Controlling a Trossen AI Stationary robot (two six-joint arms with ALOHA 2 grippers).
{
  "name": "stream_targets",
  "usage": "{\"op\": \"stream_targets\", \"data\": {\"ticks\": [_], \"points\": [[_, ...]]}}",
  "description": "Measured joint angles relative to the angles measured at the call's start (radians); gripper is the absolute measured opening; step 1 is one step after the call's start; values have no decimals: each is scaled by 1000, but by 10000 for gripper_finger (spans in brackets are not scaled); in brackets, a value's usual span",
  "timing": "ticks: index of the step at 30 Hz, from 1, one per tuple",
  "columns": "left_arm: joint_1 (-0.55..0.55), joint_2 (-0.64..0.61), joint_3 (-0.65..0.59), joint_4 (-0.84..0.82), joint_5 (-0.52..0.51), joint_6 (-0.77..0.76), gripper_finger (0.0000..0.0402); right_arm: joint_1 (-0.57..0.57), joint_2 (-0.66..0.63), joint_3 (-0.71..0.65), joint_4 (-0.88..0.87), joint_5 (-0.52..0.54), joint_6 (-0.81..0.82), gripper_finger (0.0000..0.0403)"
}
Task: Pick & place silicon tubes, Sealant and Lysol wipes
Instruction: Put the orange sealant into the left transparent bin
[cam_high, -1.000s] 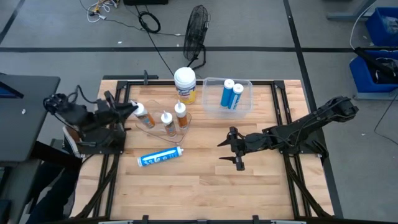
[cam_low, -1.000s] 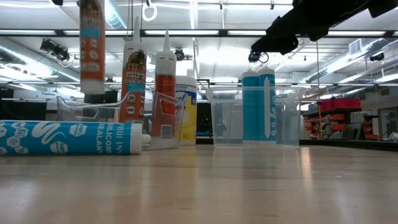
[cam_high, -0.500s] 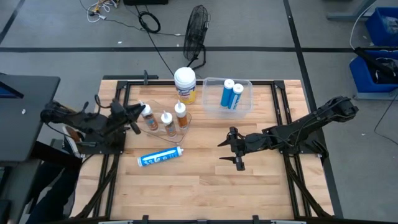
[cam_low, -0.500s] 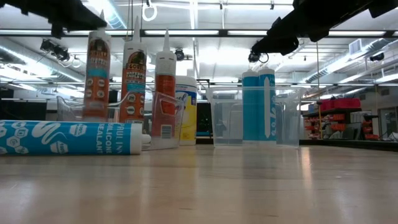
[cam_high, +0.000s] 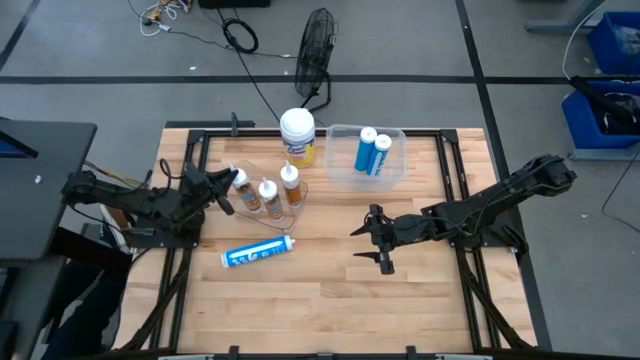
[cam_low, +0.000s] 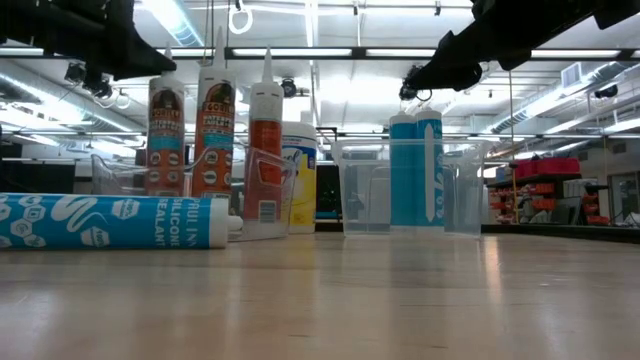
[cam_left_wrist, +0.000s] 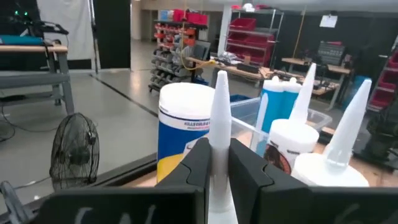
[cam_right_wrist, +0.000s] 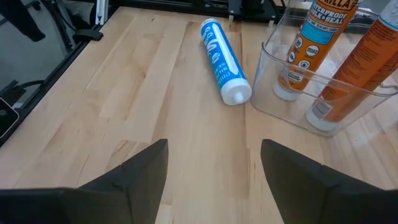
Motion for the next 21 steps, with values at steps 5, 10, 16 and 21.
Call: {"op": "stream_targets", "data": {"ticks": [5,10,16,21], "points": [[0,0,-2,3,28,15,40,0,0,0,0,0,0,260],[0,0,-2,0,62,16,49,0,0,0,0,0,5,260],[0,0,-2,3,111,-2,52,0,0,0,1,0,6,260],[0,0,-2,3,117,-5,54,0,0,0,1,0,8,260]]}}
